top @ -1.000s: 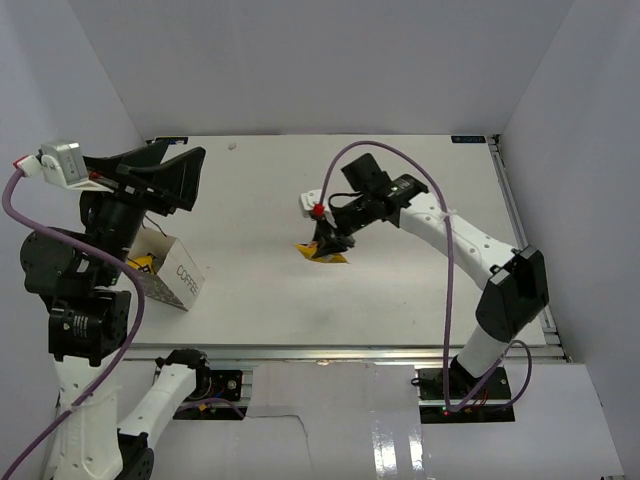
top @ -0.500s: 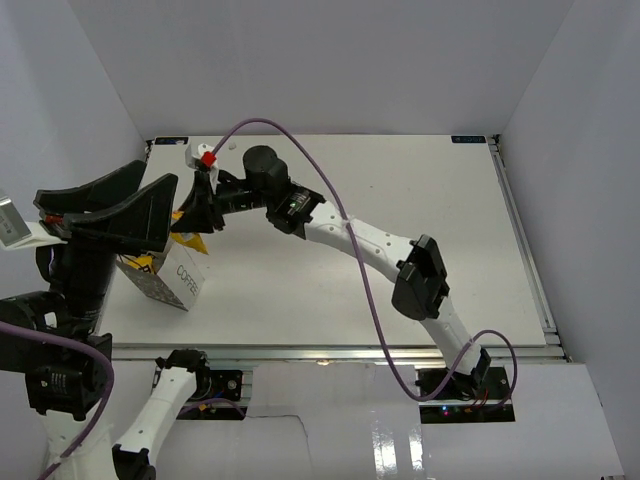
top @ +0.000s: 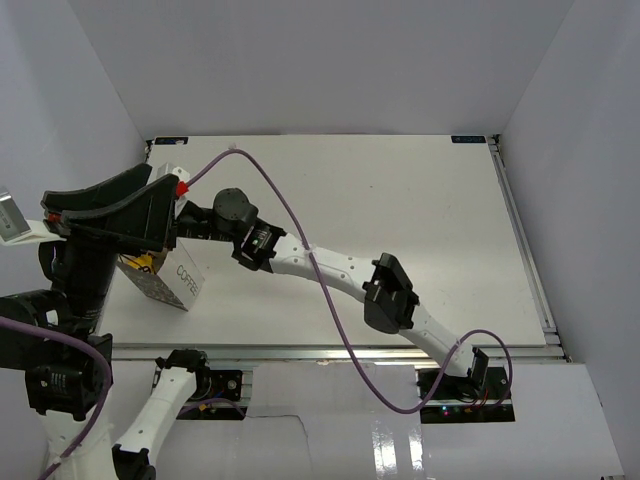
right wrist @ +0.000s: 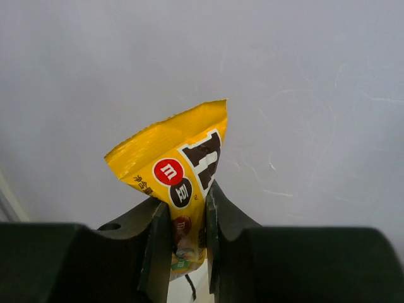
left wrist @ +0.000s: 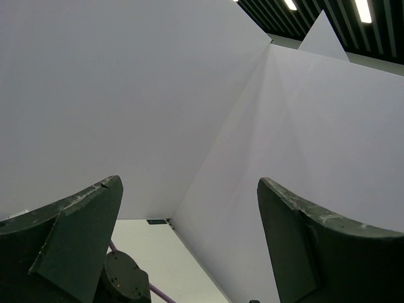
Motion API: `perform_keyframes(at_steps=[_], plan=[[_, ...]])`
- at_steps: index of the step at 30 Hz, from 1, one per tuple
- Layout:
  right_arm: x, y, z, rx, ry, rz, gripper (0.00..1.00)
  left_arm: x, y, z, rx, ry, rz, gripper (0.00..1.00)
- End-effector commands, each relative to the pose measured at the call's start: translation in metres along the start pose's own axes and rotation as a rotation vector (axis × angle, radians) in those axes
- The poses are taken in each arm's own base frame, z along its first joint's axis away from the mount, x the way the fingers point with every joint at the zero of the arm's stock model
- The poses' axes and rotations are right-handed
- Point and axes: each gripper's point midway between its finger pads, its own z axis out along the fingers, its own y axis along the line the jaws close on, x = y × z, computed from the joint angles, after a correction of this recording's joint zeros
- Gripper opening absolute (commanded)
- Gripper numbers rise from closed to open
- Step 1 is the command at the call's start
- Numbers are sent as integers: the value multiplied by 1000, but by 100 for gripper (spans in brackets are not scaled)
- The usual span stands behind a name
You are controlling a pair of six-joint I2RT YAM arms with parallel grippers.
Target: Place the snacks into the paper bag
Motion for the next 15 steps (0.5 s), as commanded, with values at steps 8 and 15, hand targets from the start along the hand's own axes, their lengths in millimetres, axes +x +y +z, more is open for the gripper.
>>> perform_keyframes(at_steps=[8,15], plan=[[3,-26,0,75,-84,-234,40,5,-2,-4,0,19,-40,98],[0,-18,-1,36,-71,-251,75,10,-2,-4,7,38,-59,98]])
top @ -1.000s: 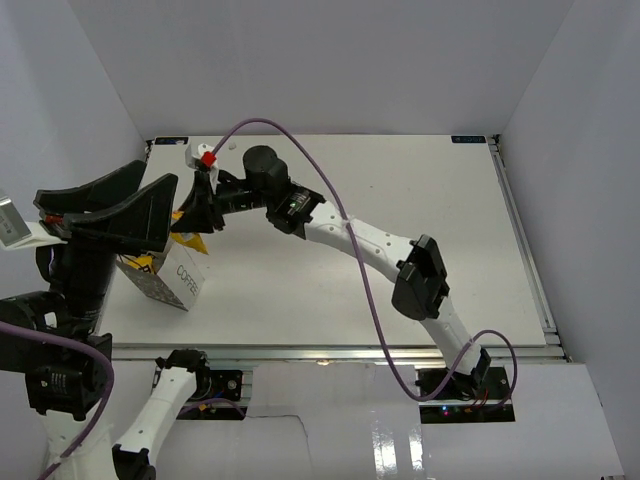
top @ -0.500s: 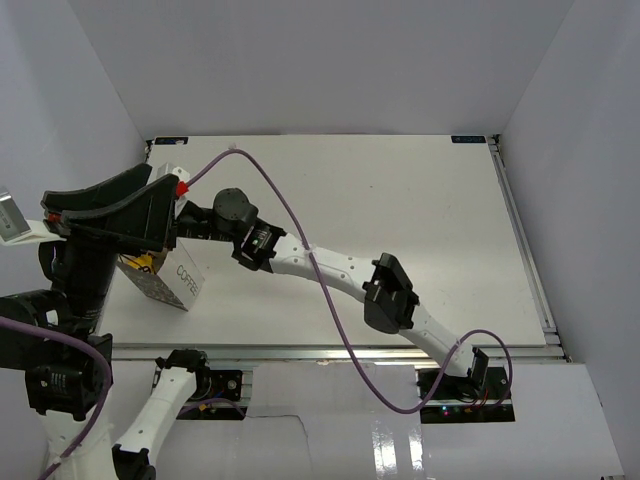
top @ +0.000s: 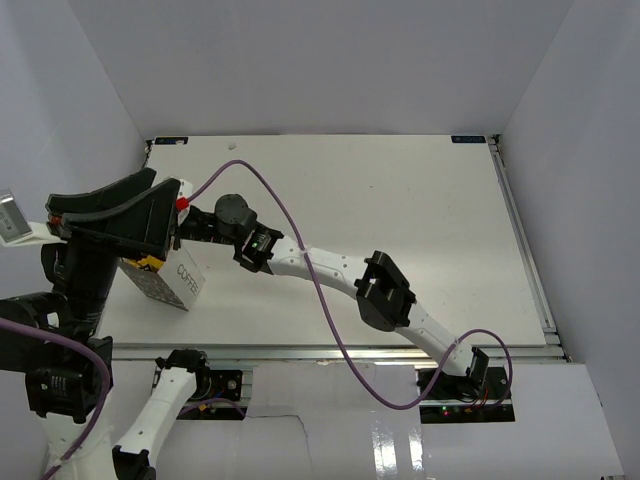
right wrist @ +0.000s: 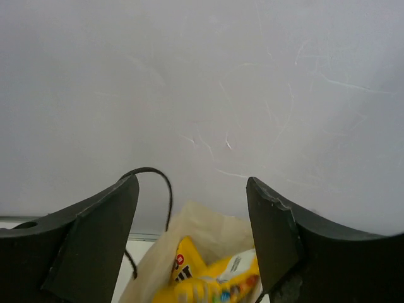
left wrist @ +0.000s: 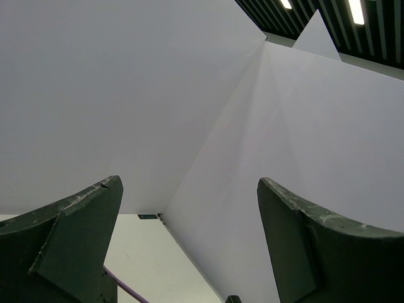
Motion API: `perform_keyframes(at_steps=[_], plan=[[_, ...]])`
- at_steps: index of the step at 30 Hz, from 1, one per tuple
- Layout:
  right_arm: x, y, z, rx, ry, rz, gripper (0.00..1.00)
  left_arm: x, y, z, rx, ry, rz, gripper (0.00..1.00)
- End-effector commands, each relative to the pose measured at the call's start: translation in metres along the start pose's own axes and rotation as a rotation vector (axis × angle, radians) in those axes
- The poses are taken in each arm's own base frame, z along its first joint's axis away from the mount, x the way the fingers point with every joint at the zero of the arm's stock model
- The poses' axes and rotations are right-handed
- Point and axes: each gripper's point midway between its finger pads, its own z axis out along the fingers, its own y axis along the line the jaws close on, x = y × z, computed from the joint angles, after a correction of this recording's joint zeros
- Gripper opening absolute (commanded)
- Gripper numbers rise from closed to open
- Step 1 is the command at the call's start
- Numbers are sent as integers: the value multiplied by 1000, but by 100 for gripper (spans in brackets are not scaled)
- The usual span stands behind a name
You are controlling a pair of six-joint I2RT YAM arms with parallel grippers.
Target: Place the snacks into the paper bag
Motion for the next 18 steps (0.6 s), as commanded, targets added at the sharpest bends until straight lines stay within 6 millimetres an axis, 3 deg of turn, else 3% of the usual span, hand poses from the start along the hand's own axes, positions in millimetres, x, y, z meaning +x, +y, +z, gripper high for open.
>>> perform_keyframes(at_steps=[1,9,11,12,13,14,15,17,18], plan=[[-46,5,3,-23,-100,-72,76,7,1,0,3,26,-20,98],[-68,8,-1,-50,-72,-113,79,11,1,2,12,40,-25,98],[-86,9,-9,-84,-49,-103,80,15,2,4,20,59,-23,98],[-79,8,-17,-93,20,-69,82,19,5,5,17,73,-23,98],[-91,2,-33,-113,55,-45,91,25,6,5,25,94,-24,98],[-87,-2,-46,-119,108,-14,100,30,9,7,23,108,-27,98],[-72,-7,-65,-115,206,37,90,35,11,8,27,126,-32,98],[-57,-28,-124,-104,334,134,90,55,18,9,48,186,-37,98],[-47,-58,-165,-45,408,178,90,68,27,12,48,220,-45,98]])
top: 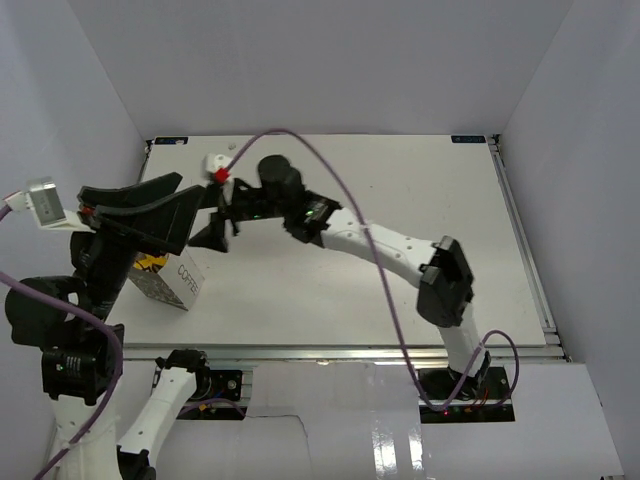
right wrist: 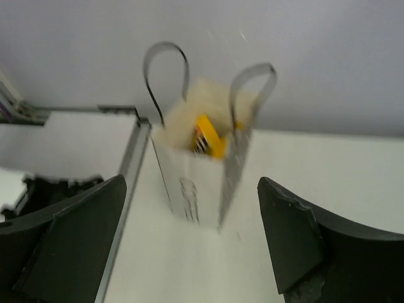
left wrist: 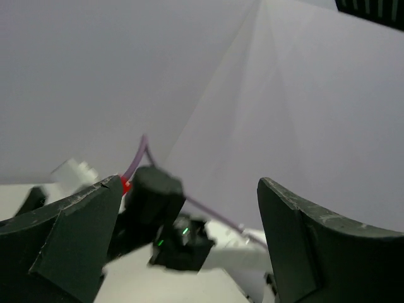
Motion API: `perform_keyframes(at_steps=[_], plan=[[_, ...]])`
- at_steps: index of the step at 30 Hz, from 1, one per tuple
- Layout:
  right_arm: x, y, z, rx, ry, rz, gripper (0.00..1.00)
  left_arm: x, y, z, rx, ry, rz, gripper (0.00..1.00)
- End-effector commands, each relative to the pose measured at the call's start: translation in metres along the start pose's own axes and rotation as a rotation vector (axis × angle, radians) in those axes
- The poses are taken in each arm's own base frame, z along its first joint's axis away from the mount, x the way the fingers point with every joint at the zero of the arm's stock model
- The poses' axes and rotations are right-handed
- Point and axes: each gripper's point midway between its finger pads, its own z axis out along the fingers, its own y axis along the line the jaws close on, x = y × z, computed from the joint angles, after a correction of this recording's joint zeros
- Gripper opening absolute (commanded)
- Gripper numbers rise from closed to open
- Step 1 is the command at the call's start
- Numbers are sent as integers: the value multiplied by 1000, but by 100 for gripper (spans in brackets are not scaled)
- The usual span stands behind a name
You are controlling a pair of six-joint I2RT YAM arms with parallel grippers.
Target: Place the snacks into the paper bag
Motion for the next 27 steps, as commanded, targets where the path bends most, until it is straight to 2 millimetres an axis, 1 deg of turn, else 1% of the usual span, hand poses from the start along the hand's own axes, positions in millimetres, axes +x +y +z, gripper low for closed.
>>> perform_keyframes(at_steps=[1,2,3,4,5,6,7,8,9,10,11,12,13,14,15,16,17,18,21,22,23,24,25,27], plan=[[12,-41,-130,56,164,83,90,46,21,11,31,161,-26,98],[27,-48,-157,89,214,94,90,54,25,12,37,189,-29,98],[37,-77,-203,183,254,89,90,63,30,15,42,215,-33,98],[53,-75,-243,251,327,118,90,78,42,16,30,253,-46,98],[60,-85,-271,310,365,84,90,88,45,15,41,285,-45,98],[48,-103,-323,446,378,64,90,96,51,16,40,305,-49,98],[57,-109,-357,553,431,94,90,105,59,17,36,325,-47,98],[73,-109,-386,624,471,132,90,124,74,15,20,370,-48,98],[74,-117,-430,745,490,160,90,132,82,15,13,386,-47,98],[67,-115,-459,851,519,152,90,145,94,16,-7,414,-58,98],[83,-104,-479,906,570,207,90,165,110,12,-31,457,-79,98],[74,-97,-502,996,580,197,90,174,114,13,-16,478,-87,98],[77,-93,-522,1090,627,195,90,187,124,14,-27,507,-108,98],[80,-84,-530,1117,653,197,90,202,134,11,-38,538,-131,98],[83,-70,-537,1140,671,179,90,208,135,13,-17,547,-133,98],[83,-64,-545,1180,687,168,90,214,138,14,-15,558,-131,98],[85,-58,-548,1192,692,168,90,224,145,15,-25,579,-133,98],[88,-50,-557,1236,688,185,90,232,148,16,-20,595,-105,98],[91,-43,-575,1340,692,213,90,255,157,14,-33,657,-84,98],[89,-43,-582,1381,702,209,90,260,163,14,-46,664,-52,98],[88,-42,-582,1384,703,206,90,267,167,12,-61,684,-45,98],[83,-40,-588,1415,711,191,90,272,166,10,-62,697,-33,98],[76,-40,-589,1425,706,177,90,276,173,8,-87,698,-10,98],[70,-38,-588,1422,702,172,90,285,176,1,-107,719,-6,98]])
